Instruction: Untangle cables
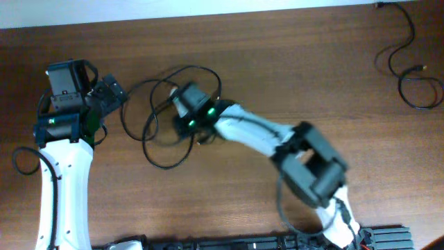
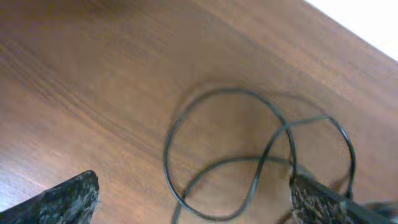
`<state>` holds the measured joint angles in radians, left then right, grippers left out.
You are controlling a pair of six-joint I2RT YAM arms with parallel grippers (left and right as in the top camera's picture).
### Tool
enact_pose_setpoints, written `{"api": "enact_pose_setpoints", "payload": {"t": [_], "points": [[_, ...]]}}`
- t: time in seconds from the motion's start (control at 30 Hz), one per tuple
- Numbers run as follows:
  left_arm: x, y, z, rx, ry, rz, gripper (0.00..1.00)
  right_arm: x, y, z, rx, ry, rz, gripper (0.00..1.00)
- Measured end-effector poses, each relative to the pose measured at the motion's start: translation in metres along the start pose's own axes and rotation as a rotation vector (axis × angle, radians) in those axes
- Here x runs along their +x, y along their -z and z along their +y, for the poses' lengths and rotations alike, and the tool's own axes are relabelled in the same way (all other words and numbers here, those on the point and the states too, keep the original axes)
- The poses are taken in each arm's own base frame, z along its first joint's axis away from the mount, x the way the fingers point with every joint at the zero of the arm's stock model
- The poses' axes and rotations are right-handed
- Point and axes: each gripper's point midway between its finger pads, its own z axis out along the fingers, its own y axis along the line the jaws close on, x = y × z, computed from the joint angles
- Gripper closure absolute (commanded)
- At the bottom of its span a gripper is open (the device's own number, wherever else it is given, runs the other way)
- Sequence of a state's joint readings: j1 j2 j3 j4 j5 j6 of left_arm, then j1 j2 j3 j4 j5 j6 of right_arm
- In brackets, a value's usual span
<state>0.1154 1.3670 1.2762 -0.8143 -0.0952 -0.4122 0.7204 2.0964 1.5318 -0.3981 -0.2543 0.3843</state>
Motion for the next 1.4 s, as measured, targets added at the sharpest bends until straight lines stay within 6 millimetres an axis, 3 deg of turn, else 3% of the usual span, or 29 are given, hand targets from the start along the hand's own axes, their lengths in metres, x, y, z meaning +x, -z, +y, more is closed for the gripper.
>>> {"api": "enact_pose_setpoints", "payload": {"t": [0.07,0.1,0.13,0.2,0.23,0.27,0.4,0.47,0.6,0.7,0.73,0.77,0.8,0.9,0.97,1.0,1.07,1.13,1.17,1.2,1.23,1.27,1.33,1.4], "points": [[0.008,0.0,-0.012,0.069,0.0,0.042,0.01,-0.057,0.081,-0.014,-0.023,0.006,-0.174,0.96],[0.013,0.0,-0.018,0.106,-0.001,0.064,0.01,-0.091,0.146,-0.02,-0.032,0.018,-0.318,0.89],[0.022,-0.003,-0.024,0.144,-0.004,0.101,0.01,-0.117,0.221,-0.023,-0.035,0.034,-0.472,0.57],[0.028,-0.008,-0.026,0.149,-0.006,0.121,0.01,-0.122,0.263,-0.018,-0.045,0.053,-0.532,0.47],[0.026,-0.013,-0.024,0.136,-0.005,0.113,0.01,-0.115,0.262,-0.014,-0.053,0.057,-0.501,0.45],[0.021,-0.016,-0.02,0.123,0.003,0.099,0.01,-0.104,0.242,-0.011,-0.065,0.049,-0.436,0.44],[0.0,-0.019,0.012,0.073,0.107,0.045,0.01,-0.061,0.115,-0.002,-0.097,0.051,-0.174,0.36],[-0.004,-0.02,0.024,0.055,0.143,0.041,0.01,-0.049,0.071,0.013,-0.126,0.09,-0.134,0.32],[-0.004,-0.02,0.024,0.06,0.152,0.043,0.01,-0.043,0.011,0.052,-0.209,0.192,-0.178,0.31],[-0.002,-0.02,0.024,0.06,0.153,0.05,0.01,-0.028,-0.03,0.071,-0.252,0.241,-0.186,0.32],[-0.001,-0.02,0.025,0.057,0.153,0.056,0.01,-0.022,-0.039,0.072,-0.252,0.245,-0.174,0.51],[0.001,-0.02,0.025,0.054,0.153,0.061,0.01,-0.014,-0.048,0.072,-0.236,0.251,-0.161,0.84],[0.002,-0.019,0.025,0.054,0.153,0.067,0.01,-0.011,-0.053,0.072,-0.228,0.251,-0.156,0.96],[0.008,-0.019,0.027,0.047,0.154,0.089,0.01,-0.01,-0.058,0.068,-0.203,0.248,-0.158,0.96],[0.012,-0.019,0.028,0.039,0.155,0.108,0.01,-0.014,-0.05,0.058,-0.182,0.229,-0.153,0.96],[0.018,-0.018,0.03,0.03,0.155,0.133,0.01,-0.031,-0.034,0.049,-0.173,0.213,-0.187,0.96],[0.024,-0.017,0.031,0.025,0.156,0.154,0.01,-0.083,0.035,0.031,-0.153,0.182,-0.326,0.96],[0.024,-0.017,0.029,0.034,0.157,0.159,0.01,-0.134,0.122,0.016,-0.134,0.167,-0.512,0.96],[0.026,-0.017,0.028,0.043,0.157,0.166,0.01,-0.16,0.181,0.002,-0.107,0.159,-0.635,0.96],[0.027,-0.017,0.026,0.055,0.159,0.172,0.01,-0.176,0.228,-0.011,-0.081,0.151,-0.726,0.96],[0.028,-0.016,0.025,0.061,0.159,0.18,0.01,-0.184,0.255,-0.025,-0.055,0.141,-0.778,0.96],[0.031,-0.016,0.025,0.062,0.16,0.19,0.01,-0.187,0.269,-0.052,-0.012,0.109,-0.793,0.96],[0.033,-0.015,0.025,0.062,0.161,0.202,0.01,-0.184,0.277,-0.095,0.055,0.044,-0.779,0.96],[0.035,-0.015,0.025,0.06,0.162,0.209,0.01,-0.173,0.288,-0.159,0.15,-0.063,-0.747,0.96]]}}
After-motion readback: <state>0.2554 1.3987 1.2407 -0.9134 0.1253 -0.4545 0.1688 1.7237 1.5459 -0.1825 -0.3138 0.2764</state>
